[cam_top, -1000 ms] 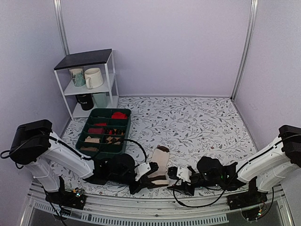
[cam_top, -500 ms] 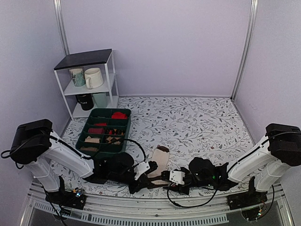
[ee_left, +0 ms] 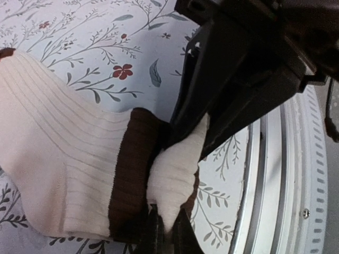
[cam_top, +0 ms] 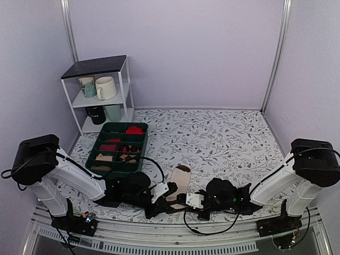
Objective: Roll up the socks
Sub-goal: Roll the sock at the center of the board.
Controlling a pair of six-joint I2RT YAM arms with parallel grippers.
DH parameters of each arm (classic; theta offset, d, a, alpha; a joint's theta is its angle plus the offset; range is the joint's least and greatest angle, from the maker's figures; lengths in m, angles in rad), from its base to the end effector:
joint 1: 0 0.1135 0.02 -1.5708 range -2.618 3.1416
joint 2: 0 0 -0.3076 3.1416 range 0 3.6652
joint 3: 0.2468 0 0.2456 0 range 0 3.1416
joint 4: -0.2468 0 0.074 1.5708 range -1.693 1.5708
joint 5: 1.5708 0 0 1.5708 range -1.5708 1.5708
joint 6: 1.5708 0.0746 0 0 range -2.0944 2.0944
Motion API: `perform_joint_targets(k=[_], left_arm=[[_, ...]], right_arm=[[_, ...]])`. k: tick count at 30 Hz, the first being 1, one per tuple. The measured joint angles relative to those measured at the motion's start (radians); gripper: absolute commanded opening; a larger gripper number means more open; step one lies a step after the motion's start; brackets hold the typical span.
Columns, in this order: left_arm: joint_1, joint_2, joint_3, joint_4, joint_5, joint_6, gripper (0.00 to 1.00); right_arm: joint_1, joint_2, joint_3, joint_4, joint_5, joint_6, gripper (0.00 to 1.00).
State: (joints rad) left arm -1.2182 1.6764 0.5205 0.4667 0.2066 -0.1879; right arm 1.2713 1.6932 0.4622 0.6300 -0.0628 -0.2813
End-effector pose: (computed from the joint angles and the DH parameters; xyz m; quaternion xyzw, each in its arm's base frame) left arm 0.0950 -0.3026 0.1321 0.4815 0.7612 -0.3455 0.2635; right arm 0.0887 0.3033 0.1303 -0.6300 0.6207 0.2458 0.3968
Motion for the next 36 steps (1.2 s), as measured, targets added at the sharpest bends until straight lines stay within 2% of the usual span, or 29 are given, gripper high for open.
perform_joint_targets(k=[2,6,10,13,15,19,21,28,32,36], left_arm=[[0.001,0.000,-0.002,0.002,0.001,0.000,0.00],[0.001,-0.019,-0.012,-0.006,-0.018,0.008,0.13],[-0.008,-0.091,-0.048,-0.049,-0.089,0.037,0.34],[-0.029,-0.201,-0.099,-0.088,-0.178,0.079,0.52],[-0.049,-0.279,-0.132,-0.085,-0.234,0.119,0.59],[-0.068,-0.422,-0.198,-0.026,-0.275,0.218,0.59],[-0.069,-0.435,-0.209,0.000,-0.275,0.262,0.59],[-0.079,-0.284,-0.178,0.051,-0.230,0.376,0.57],[-0.084,-0.183,-0.142,0.058,-0.211,0.411,0.57],[-0.085,-0.148,-0.140,0.075,-0.194,0.425,0.55]], right_arm=[[-0.001,0.000,0.014,-0.023,-0.001,0.013,0.04],[-0.010,0.000,0.042,-0.077,-0.026,0.060,0.04],[-0.045,-0.002,0.074,-0.143,-0.122,0.130,0.05],[-0.083,-0.002,0.093,-0.194,-0.208,0.187,0.05],[-0.109,-0.002,0.103,-0.223,-0.262,0.228,0.05],[-0.159,0.015,0.126,-0.264,-0.365,0.301,0.05],[-0.182,0.039,0.151,-0.286,-0.418,0.330,0.05],[-0.216,0.119,0.273,-0.407,-0.547,0.378,0.06],[-0.223,0.127,0.288,-0.436,-0.573,0.380,0.06],[-0.225,0.128,0.291,-0.447,-0.584,0.380,0.05]])
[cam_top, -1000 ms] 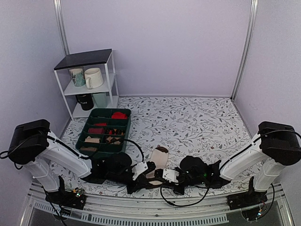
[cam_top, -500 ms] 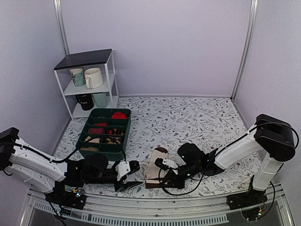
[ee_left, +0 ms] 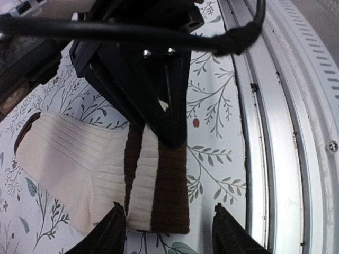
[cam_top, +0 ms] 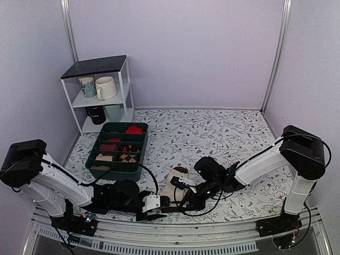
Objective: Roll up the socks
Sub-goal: Roll the sock at the center of the board.
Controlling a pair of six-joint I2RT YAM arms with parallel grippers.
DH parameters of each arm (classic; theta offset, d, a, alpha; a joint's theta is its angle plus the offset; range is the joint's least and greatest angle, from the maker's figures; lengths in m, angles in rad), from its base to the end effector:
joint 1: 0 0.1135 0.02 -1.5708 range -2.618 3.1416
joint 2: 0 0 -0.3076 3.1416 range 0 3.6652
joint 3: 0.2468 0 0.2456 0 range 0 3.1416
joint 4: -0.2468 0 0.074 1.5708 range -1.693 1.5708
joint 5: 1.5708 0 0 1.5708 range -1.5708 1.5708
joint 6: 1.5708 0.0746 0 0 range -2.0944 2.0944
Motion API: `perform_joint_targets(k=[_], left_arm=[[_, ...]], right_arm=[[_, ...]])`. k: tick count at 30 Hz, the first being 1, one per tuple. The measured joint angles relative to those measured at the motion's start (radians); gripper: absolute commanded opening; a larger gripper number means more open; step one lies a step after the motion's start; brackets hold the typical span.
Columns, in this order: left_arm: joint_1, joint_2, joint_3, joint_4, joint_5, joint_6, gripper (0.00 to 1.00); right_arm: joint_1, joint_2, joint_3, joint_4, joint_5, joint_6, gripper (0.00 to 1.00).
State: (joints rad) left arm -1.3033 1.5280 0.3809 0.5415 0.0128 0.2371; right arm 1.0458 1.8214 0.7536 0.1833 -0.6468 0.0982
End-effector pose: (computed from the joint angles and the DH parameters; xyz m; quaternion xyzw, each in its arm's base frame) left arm 0.0735 -0.2719 0.1438 0.6189 0.6337 -0.2407 0.3968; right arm 0.1357 0.3239 0.1285 -0.5025 0.7457 0.4243 0.1062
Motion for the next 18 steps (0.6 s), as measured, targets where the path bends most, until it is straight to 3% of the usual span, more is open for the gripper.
perform_joint_targets(k=[9,18], left_arm=[[-0.006,0.042,0.008,0.031,-0.003,-0.005,0.50],[-0.011,0.091,0.042,0.053,-0.006,-0.027,0.05]], right_arm=[[-0.012,0.018,0.012,-0.008,-0.034,0.011,0.06],[-0.019,0.031,0.032,-0.036,-0.057,0.017,0.06]])
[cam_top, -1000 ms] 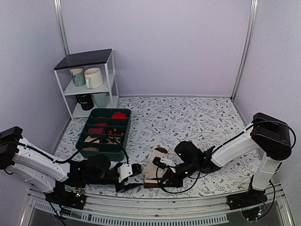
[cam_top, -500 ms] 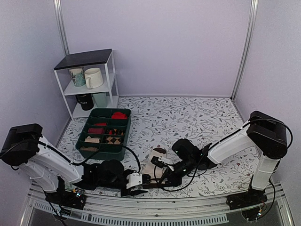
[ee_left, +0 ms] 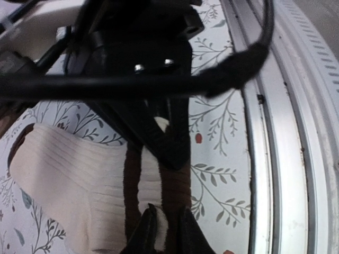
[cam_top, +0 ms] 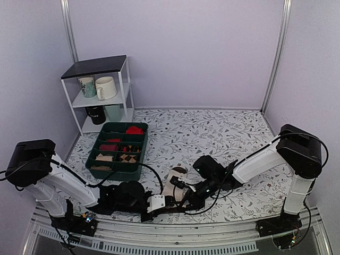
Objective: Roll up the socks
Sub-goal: Roll the sock at the center of the board.
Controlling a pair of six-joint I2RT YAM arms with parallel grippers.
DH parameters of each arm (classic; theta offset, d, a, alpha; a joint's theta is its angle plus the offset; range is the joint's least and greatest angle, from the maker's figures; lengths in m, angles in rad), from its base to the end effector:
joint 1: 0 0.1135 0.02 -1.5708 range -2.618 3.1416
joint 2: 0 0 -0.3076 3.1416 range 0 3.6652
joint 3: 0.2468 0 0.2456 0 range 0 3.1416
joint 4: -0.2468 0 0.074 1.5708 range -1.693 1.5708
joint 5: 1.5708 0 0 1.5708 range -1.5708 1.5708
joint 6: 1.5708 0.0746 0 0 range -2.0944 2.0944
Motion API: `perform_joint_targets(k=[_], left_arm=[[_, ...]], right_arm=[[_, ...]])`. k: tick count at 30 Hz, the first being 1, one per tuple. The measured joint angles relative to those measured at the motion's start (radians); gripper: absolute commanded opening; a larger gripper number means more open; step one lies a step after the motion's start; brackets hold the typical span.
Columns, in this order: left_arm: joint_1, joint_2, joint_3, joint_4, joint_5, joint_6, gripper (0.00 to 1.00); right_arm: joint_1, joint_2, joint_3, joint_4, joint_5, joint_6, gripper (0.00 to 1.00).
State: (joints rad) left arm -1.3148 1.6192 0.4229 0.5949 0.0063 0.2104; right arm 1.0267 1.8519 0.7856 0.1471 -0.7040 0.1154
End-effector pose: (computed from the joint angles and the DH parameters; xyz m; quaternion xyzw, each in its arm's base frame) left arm 0.0756 -0.2907 0.1370 0.6123 0.6387 -0.2468 0.3952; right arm 0.1411 0.3265 0.1255 -0.4904 0.7500 0.4372 0.0762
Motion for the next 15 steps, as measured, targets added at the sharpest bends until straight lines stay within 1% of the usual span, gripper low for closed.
perform_joint_targets(k=[1,5,9,12,15], left_arm=[[-0.001,0.002,0.000,0.003,-0.001,-0.002,0.00],[-0.002,0.003,0.000,0.006,0.002,-0.031,0.00],[-0.002,0.003,0.001,-0.003,-0.003,-0.084,0.00],[-0.003,0.001,0.006,-0.021,-0.014,-0.147,0.00],[-0.003,-0.008,0.014,-0.049,-0.019,-0.222,0.00]], right_arm=[[0.000,0.000,0.000,-0.001,-0.001,0.001,0.07],[0.000,0.000,0.000,-0.002,-0.003,0.002,0.10],[0.000,0.000,0.000,-0.003,-0.002,0.002,0.23],[0.001,-0.010,0.000,-0.006,0.006,0.002,0.29],[0.007,-0.039,-0.002,-0.022,0.057,-0.008,0.35]])
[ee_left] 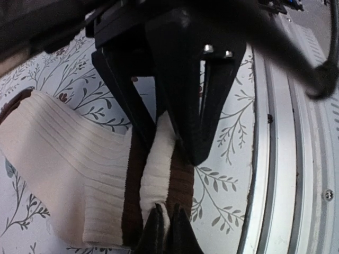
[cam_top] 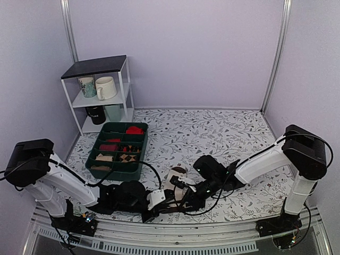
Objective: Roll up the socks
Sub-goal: Roll the sock at the center of the board.
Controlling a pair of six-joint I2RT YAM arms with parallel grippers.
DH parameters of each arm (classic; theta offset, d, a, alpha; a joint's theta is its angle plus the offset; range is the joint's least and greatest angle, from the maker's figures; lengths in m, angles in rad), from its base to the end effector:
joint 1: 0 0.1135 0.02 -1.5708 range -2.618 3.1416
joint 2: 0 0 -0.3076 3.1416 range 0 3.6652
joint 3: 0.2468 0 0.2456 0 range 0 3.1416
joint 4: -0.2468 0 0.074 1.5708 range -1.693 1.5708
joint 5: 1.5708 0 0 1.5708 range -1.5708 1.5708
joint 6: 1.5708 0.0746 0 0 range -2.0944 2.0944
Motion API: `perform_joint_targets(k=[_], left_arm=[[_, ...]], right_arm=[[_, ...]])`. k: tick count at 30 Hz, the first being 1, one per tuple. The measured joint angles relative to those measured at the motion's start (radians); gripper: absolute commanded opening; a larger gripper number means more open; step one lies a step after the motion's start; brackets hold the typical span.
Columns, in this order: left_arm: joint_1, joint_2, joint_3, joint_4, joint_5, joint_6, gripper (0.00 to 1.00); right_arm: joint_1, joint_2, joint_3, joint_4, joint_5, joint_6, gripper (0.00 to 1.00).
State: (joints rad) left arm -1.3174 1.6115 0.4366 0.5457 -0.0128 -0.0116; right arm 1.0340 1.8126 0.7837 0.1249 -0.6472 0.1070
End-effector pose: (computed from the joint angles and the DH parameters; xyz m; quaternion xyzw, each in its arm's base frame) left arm 0.0761 -0.2900 0.1368 0.5391 0.7097 -0.2752 0.3606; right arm 0.1406 0.3242 0.1341 -0.4936 0.7548 0.4204 0.0989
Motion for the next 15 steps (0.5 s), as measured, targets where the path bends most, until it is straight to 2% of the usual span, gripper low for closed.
perform_joint_targets(k=[7,11,15], left_arm=[[0.022,-0.009,0.012,-0.044,0.025,-0.151,0.00],[0.064,-0.006,0.024,-0.064,0.092,-0.203,0.00],[0.098,0.006,0.045,-0.090,0.166,-0.227,0.00]], right_arm=[[-0.001,-0.125,-0.077,0.010,0.158,-0.058,0.39],[0.016,-0.272,-0.231,0.130,0.233,-0.131,0.41],[0.101,-0.387,-0.360,0.255,0.317,-0.254,0.41]])
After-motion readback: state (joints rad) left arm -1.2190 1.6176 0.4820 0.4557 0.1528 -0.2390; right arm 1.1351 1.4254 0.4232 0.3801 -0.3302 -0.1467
